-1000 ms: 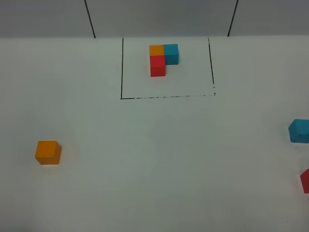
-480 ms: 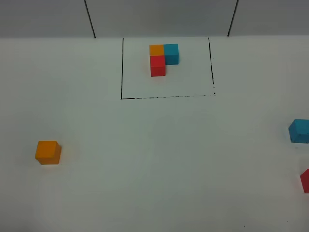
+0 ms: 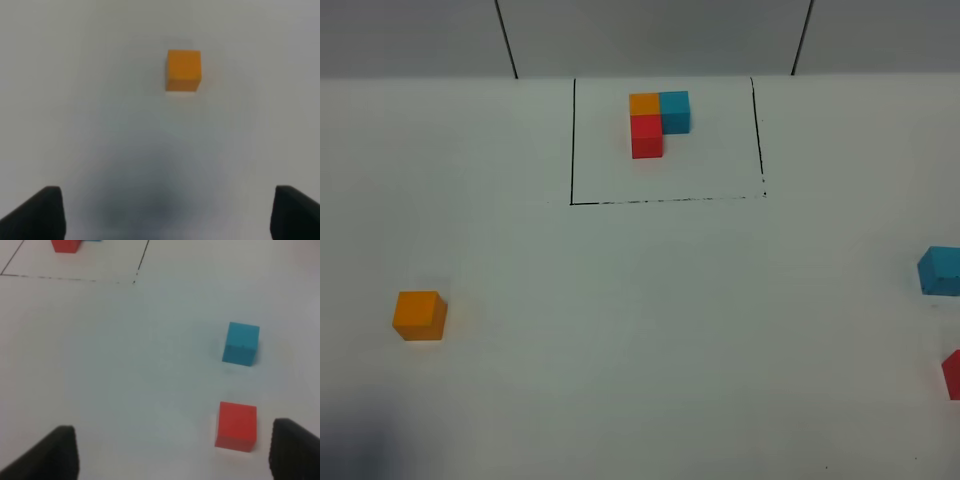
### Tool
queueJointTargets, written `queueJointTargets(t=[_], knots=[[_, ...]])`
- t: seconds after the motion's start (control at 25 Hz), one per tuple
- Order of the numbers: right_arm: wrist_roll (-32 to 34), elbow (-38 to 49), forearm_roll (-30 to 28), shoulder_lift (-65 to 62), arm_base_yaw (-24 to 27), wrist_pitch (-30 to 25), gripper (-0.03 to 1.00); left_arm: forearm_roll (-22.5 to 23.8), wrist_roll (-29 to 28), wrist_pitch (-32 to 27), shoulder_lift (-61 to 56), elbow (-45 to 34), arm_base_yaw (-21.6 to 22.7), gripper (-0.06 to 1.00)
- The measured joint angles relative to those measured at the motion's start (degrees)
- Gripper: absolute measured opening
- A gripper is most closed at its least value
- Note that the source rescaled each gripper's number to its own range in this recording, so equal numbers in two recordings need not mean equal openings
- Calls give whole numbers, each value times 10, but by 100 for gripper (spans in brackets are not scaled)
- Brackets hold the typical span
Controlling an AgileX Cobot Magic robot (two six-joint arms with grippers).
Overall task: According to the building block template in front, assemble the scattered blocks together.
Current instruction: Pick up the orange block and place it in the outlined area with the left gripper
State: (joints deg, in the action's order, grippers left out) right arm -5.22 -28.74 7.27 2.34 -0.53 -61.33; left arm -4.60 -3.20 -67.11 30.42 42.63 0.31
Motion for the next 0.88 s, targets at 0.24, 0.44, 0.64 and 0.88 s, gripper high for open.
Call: queueJointTargets(t=[0.24,0.44,0.64,0.88], knots=[[0,0,0,0,0,0,59,-10,-4,-10,274,109,0,91],[0,0,0,0,0,0,59,-26,-5,17,453,143,0,91],[0,0,0,0,0,0,59,-41,-4,69,558,143,-5,91],[-1,0,0,0,0,0,59,-45,-1,140,592,144,-78,91]])
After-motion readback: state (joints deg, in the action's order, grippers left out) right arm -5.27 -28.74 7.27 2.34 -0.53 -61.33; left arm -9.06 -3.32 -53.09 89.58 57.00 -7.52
